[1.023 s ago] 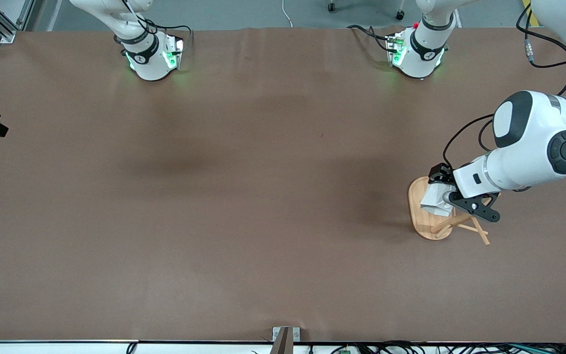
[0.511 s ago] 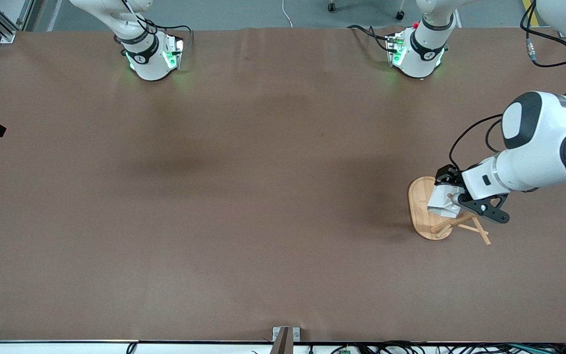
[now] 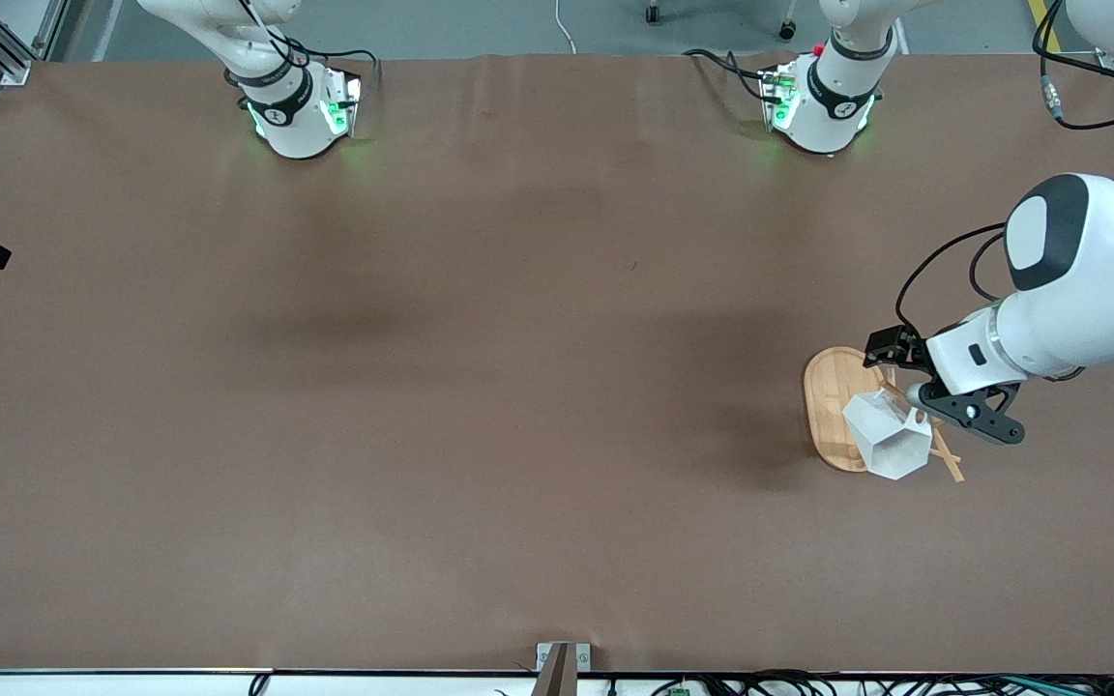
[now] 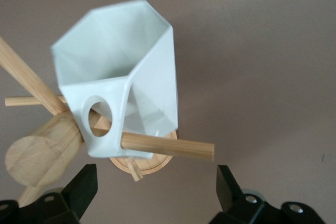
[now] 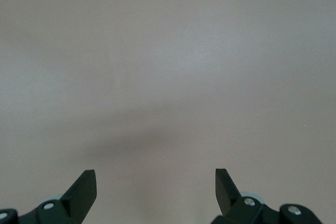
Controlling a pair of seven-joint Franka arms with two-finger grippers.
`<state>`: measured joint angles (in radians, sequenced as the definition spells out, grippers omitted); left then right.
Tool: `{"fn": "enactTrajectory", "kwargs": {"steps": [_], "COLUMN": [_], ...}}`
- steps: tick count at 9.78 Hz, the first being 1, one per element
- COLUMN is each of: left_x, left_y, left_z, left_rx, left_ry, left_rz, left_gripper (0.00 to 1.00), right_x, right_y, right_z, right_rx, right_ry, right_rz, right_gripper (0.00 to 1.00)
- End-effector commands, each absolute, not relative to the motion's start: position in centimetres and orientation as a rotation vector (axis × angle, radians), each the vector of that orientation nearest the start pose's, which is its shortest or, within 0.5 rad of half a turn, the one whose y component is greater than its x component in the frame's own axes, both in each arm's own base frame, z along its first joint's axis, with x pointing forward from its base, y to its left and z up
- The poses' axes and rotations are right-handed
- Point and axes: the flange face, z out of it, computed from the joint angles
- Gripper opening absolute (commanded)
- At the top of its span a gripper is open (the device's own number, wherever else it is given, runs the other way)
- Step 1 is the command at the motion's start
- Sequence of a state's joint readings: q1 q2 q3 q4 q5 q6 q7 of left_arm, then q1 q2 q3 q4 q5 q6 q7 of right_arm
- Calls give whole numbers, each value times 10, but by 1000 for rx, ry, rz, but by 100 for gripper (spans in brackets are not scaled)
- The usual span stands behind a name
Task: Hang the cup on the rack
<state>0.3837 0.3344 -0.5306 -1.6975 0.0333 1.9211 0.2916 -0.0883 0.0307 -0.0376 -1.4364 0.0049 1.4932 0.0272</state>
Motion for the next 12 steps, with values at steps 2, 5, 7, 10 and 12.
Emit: {"fn": "enactTrajectory", "kwargs": {"steps": [2,5,7,10,12], "left_x": [643,638,629,610,610], "left_y": [-76,-68,-65,-60,-35], "left_z": [441,512,555,598,614], "left_rx": [-3216,-3212,-3211,-3185,-3168], "left_ry": [658,550,474,509,486], "left_rz": [20,19,52,66,8], "left_gripper": [100,100,100,100,100], "right_x": [548,548,548,547,547], "right_y": [-72,-72,-75,-76,-76], "right_z": [664,663,664,664,665], "right_rx": [-3133,-3133,-3133,-3131,-3132], "right_ry": [236,233,238,240,240], "right_rz": [-36,-34,-36,-36,-29], "right_gripper": [100,100,100,100,100]}}
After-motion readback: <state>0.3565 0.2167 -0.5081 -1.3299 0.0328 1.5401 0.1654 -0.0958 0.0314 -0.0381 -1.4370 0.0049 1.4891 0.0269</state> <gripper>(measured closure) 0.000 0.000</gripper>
